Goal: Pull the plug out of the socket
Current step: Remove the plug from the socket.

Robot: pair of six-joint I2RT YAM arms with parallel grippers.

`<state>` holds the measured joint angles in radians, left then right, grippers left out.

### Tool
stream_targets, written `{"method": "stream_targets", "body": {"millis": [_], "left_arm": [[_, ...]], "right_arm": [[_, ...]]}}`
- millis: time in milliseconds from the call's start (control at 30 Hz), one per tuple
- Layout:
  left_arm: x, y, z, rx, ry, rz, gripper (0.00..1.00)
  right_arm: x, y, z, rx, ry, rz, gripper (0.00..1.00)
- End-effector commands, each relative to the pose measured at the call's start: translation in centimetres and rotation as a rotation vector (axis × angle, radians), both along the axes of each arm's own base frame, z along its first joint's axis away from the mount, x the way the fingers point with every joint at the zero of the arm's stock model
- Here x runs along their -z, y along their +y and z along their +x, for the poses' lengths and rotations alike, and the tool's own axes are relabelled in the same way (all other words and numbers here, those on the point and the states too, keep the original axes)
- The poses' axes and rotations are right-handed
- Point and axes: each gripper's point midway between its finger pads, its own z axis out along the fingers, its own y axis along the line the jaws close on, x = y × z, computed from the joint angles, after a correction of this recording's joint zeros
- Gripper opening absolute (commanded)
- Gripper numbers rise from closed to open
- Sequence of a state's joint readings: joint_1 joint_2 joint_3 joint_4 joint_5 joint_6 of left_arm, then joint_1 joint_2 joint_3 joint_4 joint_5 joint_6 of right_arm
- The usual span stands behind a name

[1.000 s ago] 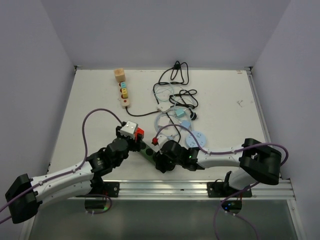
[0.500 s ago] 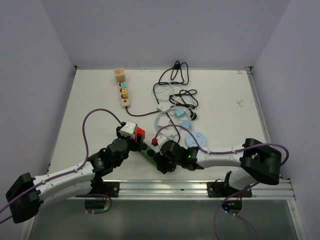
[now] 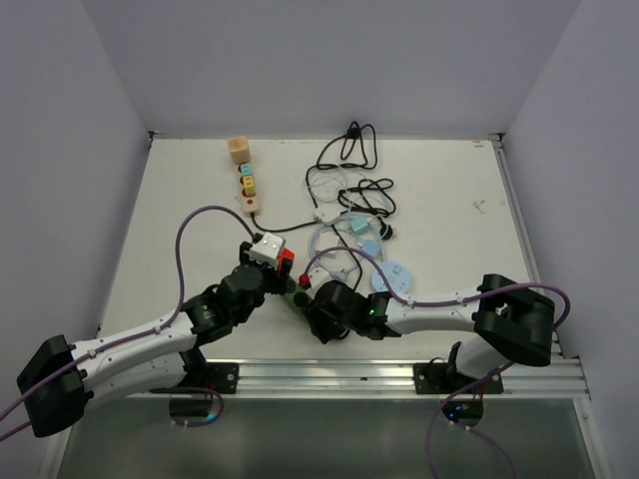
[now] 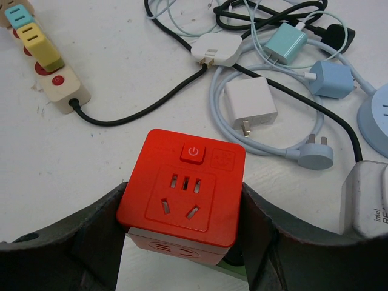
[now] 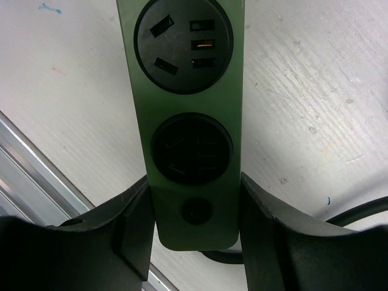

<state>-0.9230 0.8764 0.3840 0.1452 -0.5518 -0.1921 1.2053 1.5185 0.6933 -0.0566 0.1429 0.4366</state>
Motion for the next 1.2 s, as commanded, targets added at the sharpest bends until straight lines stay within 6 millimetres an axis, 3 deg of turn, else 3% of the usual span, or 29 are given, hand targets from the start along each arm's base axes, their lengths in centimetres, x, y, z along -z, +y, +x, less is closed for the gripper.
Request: {"method": "stream_targets", "body": {"millis": [0, 367, 667, 867, 1167], "left_arm": [[-8.1, 0.0, 2.8, -0.127, -0.178, -0.175, 0.0], [-4.4, 0.4, 2.7, -0.114, -0.117, -0.027, 0.0], [-3.7, -1.4, 2.5, -0.037, -0.107, 0.058, 0.0], [-5.1, -1.5, 1.7, -0.012, -0.167, -0.066, 0.0], [-6.6, 1.0, 1.4, -0.109, -0.214, -0.138, 0.0]], "right_arm": [[4.7, -7.0, -2.5, 0.07, 0.119, -0.278, 0.0], [4.6, -5.8, -3.2, 0.045, 0.159, -0.225, 0.0], [4.2, -5.4, -3.3, 0.036, 0.168, -0.221, 0.0], [3.9, -5.1, -3.5, 0.027, 0.181, -0.197, 0.0], [4.3, -4.8, -3.9, 0.019, 0.205, -0.186, 0.0]]}}
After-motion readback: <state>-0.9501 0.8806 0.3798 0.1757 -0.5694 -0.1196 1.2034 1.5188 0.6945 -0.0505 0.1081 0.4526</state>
